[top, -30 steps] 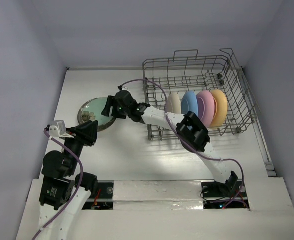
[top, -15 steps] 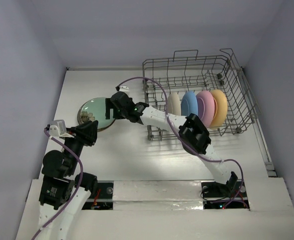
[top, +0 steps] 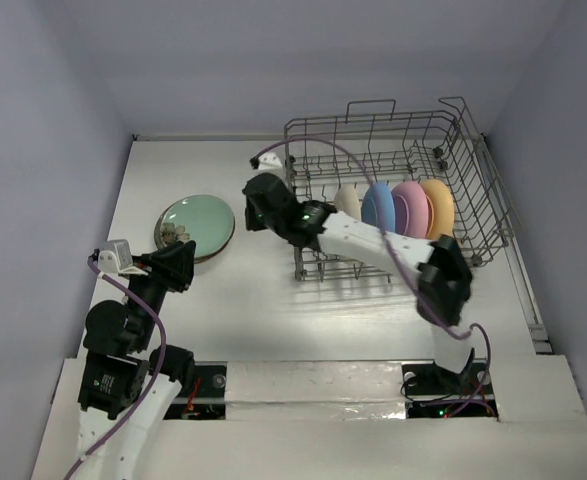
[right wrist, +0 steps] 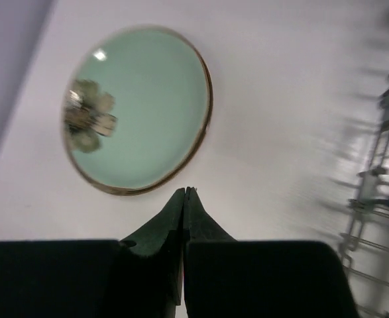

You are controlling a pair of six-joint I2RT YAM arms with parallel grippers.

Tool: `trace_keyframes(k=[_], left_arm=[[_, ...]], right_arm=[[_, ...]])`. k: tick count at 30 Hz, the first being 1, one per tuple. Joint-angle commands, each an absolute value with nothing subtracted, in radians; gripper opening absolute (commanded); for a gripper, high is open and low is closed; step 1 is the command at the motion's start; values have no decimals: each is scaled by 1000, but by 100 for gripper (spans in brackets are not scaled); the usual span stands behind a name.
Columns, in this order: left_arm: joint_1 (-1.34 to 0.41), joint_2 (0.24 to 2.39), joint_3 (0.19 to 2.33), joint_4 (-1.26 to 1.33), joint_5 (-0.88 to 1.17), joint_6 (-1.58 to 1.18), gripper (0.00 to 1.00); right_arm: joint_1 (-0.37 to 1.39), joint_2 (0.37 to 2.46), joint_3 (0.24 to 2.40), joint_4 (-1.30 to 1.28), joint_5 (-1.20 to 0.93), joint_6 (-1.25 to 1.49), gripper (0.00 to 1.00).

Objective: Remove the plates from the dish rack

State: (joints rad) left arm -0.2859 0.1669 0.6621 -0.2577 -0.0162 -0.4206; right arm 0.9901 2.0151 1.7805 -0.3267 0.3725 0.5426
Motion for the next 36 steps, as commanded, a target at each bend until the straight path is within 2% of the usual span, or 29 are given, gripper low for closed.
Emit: trace_keyframes(k=[1, 5, 8, 11, 12, 13, 14, 17, 18, 23, 31, 36], left_arm=[[-281, 181, 655, -206, -14, -410, 30], [-281, 193, 657, -207, -17, -407, 30], [-281, 193, 655, -206, -18, -406, 26], [-281, 193, 657, -212, -26, -408, 11], [-281, 193, 660, -215, -29, -408, 1], [-281, 193, 661, -215, -35, -408, 0], [-281, 195, 663, -219, -43, -408, 0], [-281, 210, 664, -224, -49, -408, 0], [-281, 213, 666, -224, -49, -408, 0], [-281, 239, 666, -227, -46, -407, 4], [-281, 247, 666, -227, -38, -408, 17], [-281, 232, 664, -229, -38, -411, 22]], right_arm=[[999, 1758, 1697, -164, 442, 457, 0], [988, 1425, 1412, -159, 446, 423, 0], [907, 1249, 1257, -164, 365, 455, 0], [809, 1056, 1093, -147, 200, 474, 2], [789, 992, 1048, -169, 184, 477, 8], [772, 968, 1031, -181, 170, 477, 17], [747, 948, 1016, -193, 161, 480, 38], [726, 913, 967, -206, 173, 488, 68], [716, 910, 957, -203, 184, 489, 71], [594, 942, 872, -123, 111, 497, 73], [546, 1069, 830, -3, -52, 500, 67], [528, 1091, 816, 75, -87, 511, 52]])
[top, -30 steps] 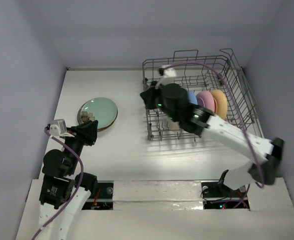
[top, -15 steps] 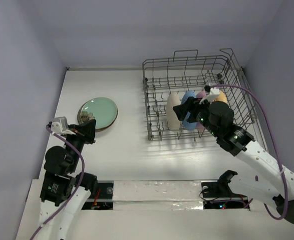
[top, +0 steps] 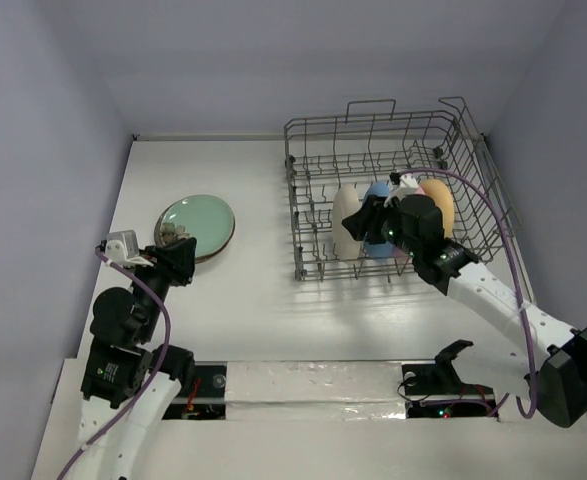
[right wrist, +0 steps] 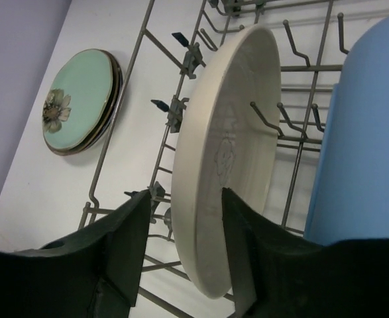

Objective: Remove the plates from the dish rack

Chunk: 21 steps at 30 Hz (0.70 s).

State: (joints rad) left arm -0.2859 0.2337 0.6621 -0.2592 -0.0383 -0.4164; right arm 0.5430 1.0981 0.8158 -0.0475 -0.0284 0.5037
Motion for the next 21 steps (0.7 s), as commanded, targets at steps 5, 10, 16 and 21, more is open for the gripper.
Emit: trace_keyframes(k=[5, 10, 16, 21], left_arm=[[-281, 230, 663, -230, -40, -413, 23], [-281, 233, 663, -229, -37, -413, 24], [-281, 241, 663, -219, -23, -410, 25], [-281, 242, 664, -219, -21, -407, 25]], right_arm=[[528, 1109, 819, 92, -92, 517, 27], [528, 1046, 853, 55, -66, 505, 8], [528, 993, 975, 11, -103, 485, 0], [528, 988, 1066, 18, -216, 500, 0]])
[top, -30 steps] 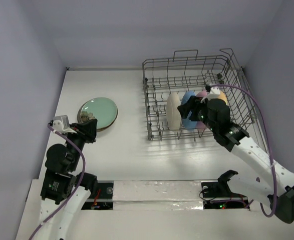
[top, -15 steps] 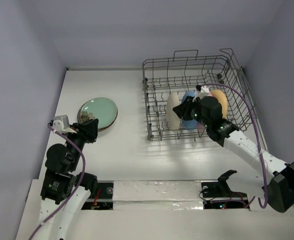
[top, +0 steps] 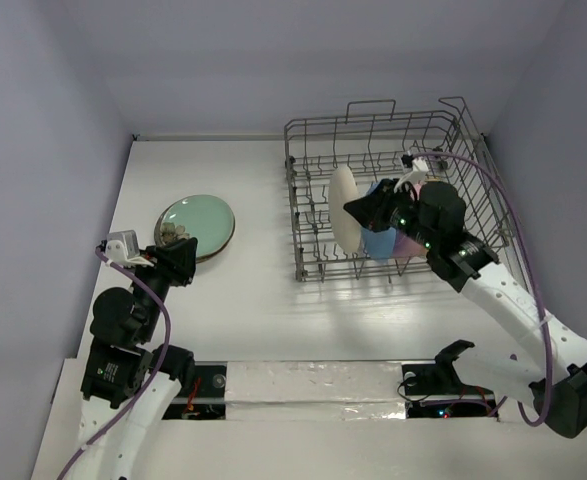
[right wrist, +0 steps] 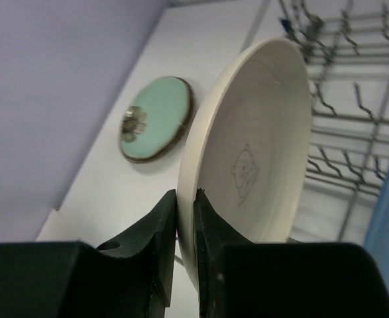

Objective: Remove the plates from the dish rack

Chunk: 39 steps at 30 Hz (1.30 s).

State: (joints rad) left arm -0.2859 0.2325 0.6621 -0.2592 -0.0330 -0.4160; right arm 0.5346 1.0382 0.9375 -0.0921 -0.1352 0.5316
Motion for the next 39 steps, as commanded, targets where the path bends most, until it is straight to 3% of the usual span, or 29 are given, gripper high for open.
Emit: trace_keyframes(k=[1, 3, 11, 21, 33, 39], left_arm=[[-281, 238, 663, -221, -25, -407, 25], [-272, 232, 663, -219, -28, -408, 25], [-272, 225, 661, -218, -35, -410, 25], [-262, 215, 672, -244, -98, -426, 27], [-262, 221, 676, -255, -120, -430, 29], [-262, 222, 675, -250, -114, -426, 29]], right_arm=[[528, 992, 1093, 26, -250, 506, 0], [563, 1003, 1123, 38, -336, 506, 0], [845, 1133, 1305, -141, -226, 377, 0], [1153, 1498, 1422, -228, -74, 318, 0], [1244, 1853, 1450, -163, 91, 316, 0], [1253, 1908, 1440, -103, 65, 351, 25]])
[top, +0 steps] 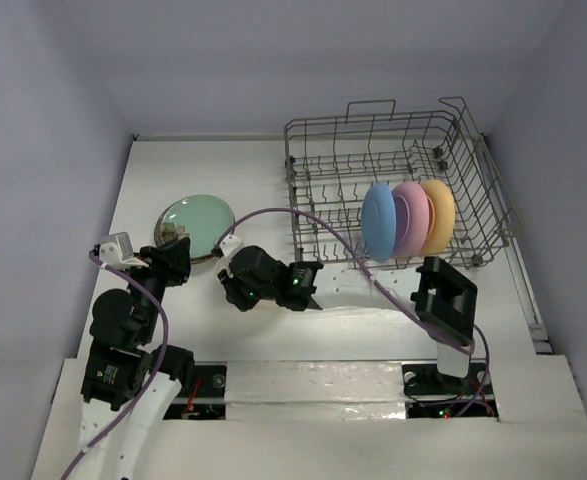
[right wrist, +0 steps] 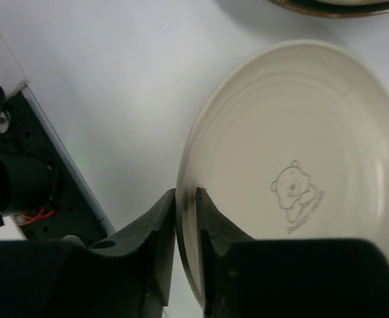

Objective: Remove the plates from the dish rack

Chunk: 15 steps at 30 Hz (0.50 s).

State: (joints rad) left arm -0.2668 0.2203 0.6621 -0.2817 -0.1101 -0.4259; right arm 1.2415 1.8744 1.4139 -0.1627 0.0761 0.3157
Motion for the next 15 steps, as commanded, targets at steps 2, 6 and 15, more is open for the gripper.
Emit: trace_keyframes(k=[2, 6, 15], left_arm=[[-262, 222, 675, -249, -112, -426, 29], [-262, 219, 675, -249, -112, -425, 29], [-262, 218, 675, -250, -114, -428, 29]], right_arm=[[1262, 1925, 1436, -97, 42, 360, 34], [1262, 1940, 1428, -103, 74, 385, 36], [1262, 1806, 1387, -114, 181, 405, 38]])
